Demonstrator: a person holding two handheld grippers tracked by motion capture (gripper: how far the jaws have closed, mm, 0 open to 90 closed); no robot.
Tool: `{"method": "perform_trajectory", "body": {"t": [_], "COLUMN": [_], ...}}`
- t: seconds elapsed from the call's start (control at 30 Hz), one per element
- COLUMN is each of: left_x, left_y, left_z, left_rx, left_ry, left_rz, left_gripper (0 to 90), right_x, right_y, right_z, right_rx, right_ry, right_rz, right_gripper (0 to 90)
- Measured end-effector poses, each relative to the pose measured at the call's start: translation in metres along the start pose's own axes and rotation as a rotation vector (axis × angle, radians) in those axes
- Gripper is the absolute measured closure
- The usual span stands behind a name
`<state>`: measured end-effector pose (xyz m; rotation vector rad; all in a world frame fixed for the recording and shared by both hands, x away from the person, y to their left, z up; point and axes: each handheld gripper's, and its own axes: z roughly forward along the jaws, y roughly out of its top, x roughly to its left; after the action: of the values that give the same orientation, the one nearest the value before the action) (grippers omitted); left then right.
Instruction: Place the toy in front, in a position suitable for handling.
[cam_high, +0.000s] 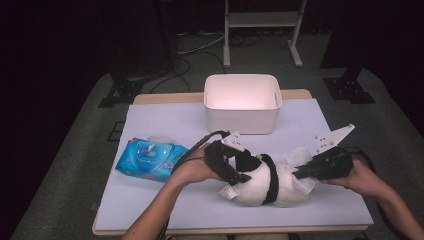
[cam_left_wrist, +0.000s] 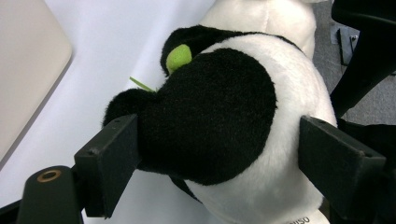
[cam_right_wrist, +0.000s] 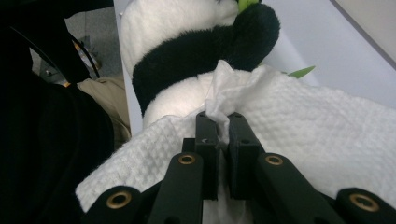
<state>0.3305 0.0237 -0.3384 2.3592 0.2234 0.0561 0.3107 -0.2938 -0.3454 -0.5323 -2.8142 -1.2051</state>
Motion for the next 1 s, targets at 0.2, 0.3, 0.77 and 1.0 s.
{"method": "perform_trajectory", "body": {"t": [0.2,0.3,0.77,1.0], "left_x": [-0.001,-0.001,-0.001,0.001], "left_y": [-0.002,-0.002,-0.003,-0.003], "left_z": [0.001,0.001,0.003,0.002], "left_rx": [-0.001,-0.003,-0.01,-0.015], "left_ry": [-0.014,-0.017,-0.013,-0.02], "left_rz": [0.011,0.013,0.011,0.007], "left_gripper": [15.4,15.4,15.5,16.2], "right_x": [0.004,0.005,0.004,0.005], "right_y": [0.015,0.024,0.049,0.047], "right_z": [0.002,0.008,0.039,0.029], "right_rx": [0.008,0.015,0.053,0.061], "right_ry": [-0.017,-0.016,0.024,0.008], "right_rz": [-0.051,-0.069,-0.116,-0.122], "right_gripper": [83.9,83.8,83.7,83.6]}}
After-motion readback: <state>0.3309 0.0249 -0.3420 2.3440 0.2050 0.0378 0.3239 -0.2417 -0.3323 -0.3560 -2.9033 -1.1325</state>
